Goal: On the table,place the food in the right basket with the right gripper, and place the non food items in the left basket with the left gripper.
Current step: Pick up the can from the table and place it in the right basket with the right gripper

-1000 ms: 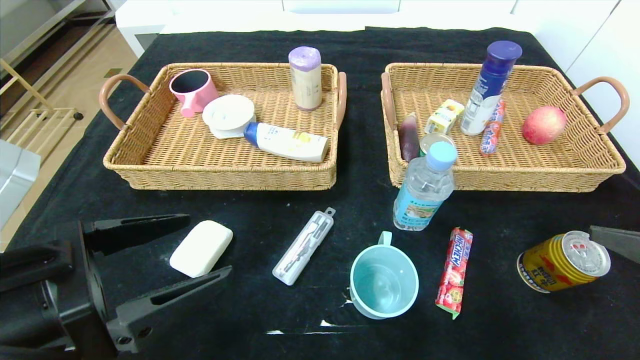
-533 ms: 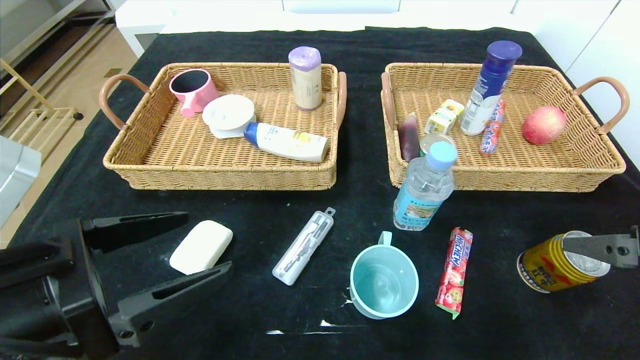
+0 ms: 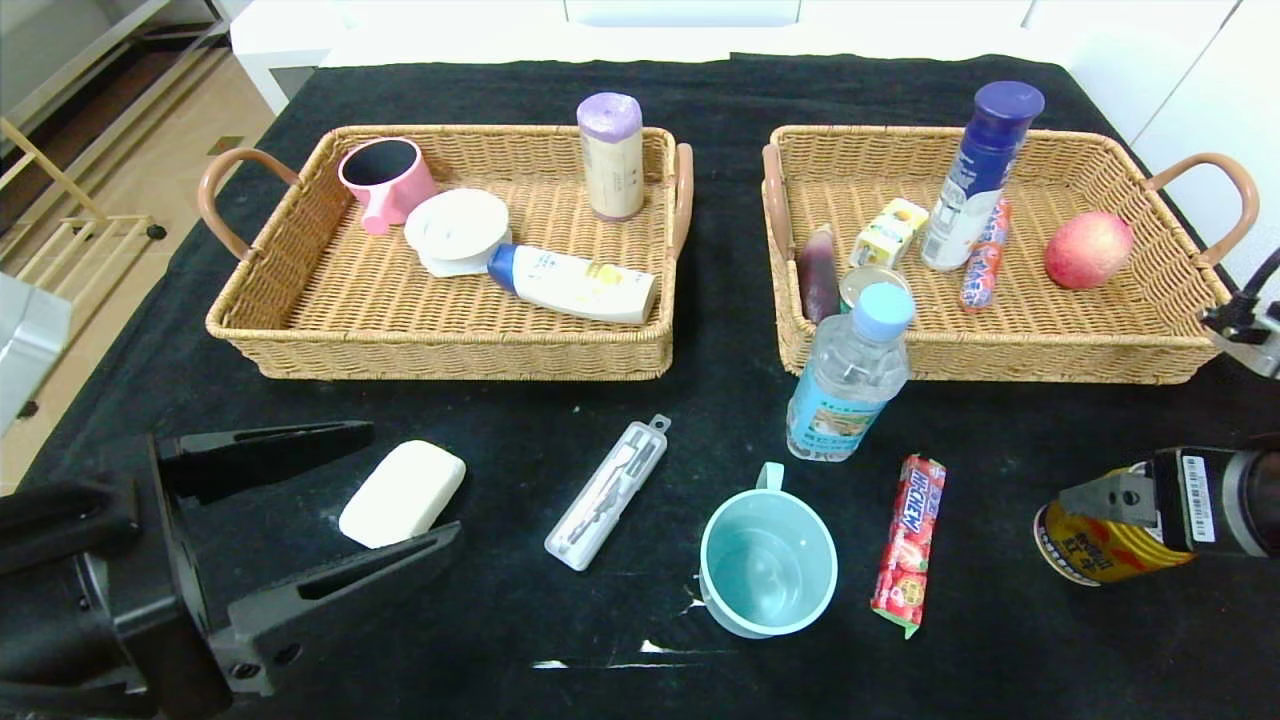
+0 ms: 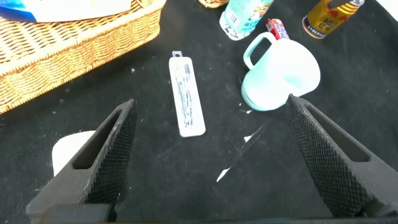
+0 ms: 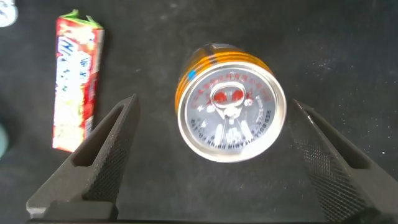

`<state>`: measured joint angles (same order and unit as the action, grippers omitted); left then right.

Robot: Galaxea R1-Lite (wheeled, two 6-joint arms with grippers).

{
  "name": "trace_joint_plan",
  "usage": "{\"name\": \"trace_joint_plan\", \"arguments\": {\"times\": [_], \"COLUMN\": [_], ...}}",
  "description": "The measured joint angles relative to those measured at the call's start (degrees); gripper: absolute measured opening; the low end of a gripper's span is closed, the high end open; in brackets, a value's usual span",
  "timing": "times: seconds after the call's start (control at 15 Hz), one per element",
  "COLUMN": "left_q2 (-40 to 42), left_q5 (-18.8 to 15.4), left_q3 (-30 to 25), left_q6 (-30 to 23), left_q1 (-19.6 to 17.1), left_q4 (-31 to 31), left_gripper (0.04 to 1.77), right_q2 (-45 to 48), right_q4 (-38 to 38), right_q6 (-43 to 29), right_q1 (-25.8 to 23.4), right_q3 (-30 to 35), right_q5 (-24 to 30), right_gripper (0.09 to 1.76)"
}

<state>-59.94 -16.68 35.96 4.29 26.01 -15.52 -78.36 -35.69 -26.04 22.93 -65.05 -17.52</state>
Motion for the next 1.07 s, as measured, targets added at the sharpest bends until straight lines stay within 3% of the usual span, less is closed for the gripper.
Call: {"name": "trace_joint_plan", "arguments": {"times": [1.07], "left_q2": [1.3], "left_q5": [0.0], "left_q3": [-0.4], "left_q6": [0.5], "left_q1": [0.0], "left_q4": [0.1], "left_gripper": [1.72], "right_q2": [-5.7], "right_q4": [3.1], "right_q6": [-2.2], "right_q1": [-3.8], "right_q3": [1.3], "right_q5": [3.3], "right_gripper": [1.71]}}
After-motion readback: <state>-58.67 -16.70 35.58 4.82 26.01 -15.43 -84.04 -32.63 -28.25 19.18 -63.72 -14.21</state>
